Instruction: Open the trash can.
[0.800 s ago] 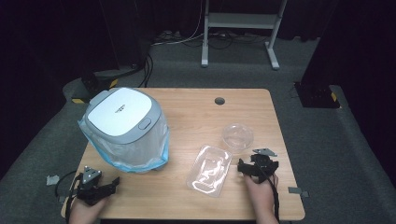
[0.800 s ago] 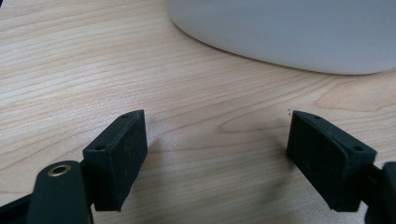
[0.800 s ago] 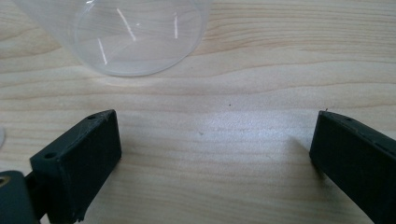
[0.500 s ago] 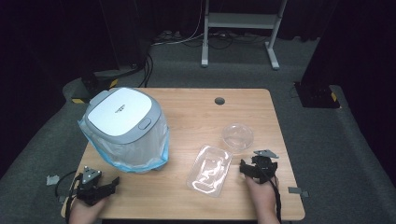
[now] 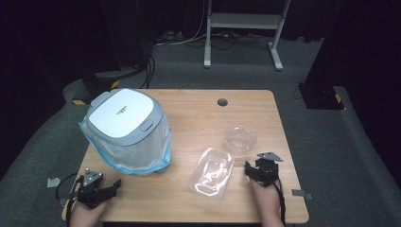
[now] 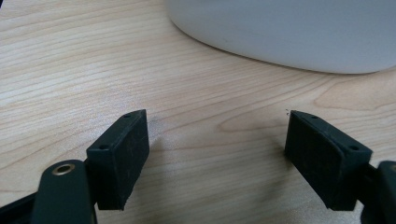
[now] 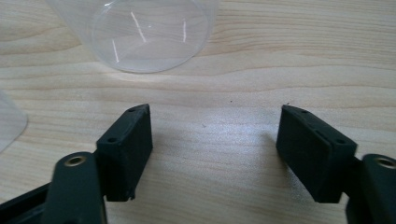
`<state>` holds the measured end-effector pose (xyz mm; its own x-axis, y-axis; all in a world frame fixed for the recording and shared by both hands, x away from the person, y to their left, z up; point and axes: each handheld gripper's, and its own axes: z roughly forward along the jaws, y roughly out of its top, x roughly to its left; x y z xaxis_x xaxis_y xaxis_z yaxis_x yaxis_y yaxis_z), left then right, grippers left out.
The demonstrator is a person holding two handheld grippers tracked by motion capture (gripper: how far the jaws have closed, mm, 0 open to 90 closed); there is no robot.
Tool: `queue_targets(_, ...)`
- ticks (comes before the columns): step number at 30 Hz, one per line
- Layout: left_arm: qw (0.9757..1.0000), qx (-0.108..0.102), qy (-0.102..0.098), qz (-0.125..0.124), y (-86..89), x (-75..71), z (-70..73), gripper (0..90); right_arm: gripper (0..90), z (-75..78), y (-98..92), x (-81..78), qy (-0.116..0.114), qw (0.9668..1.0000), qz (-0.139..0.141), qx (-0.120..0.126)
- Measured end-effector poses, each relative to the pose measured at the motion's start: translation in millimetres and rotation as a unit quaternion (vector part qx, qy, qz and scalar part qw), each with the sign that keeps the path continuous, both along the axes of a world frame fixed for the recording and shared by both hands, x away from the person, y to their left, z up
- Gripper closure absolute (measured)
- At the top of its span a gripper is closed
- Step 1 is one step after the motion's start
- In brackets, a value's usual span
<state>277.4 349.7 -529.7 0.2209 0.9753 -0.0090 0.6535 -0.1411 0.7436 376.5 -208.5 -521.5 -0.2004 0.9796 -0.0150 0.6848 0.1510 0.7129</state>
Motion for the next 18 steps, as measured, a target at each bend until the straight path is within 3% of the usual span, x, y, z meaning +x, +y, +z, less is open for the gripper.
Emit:
queue_targets(6,1.0000,-0.001,-0.004,0.002,0.3,-1.5,0.2,26.3,35.2,5.9,-0.8,-6.4,-0.010,0.9997,0.014,0.019)
queue_targets(9,1.0000,-0.001,-0.005,0.004,0.5,-1.7,0.3,27.1,36.7,12.4,3.1,-11.9,-0.027,0.9993,0.025,0.011)
queue_targets(15,0.9998,-0.016,-0.008,0.009,4.1,-3.5,1.1,37.7,41.8,36.0,15.0,-27.8,-0.090,0.9947,0.049,0.009)
queue_targets(18,0.9990,-0.040,-0.009,0.017,10.5,-4.8,2.2,48.2,45.5,45.1,25.7,-36.6,-0.110,0.9915,0.069,0.008)
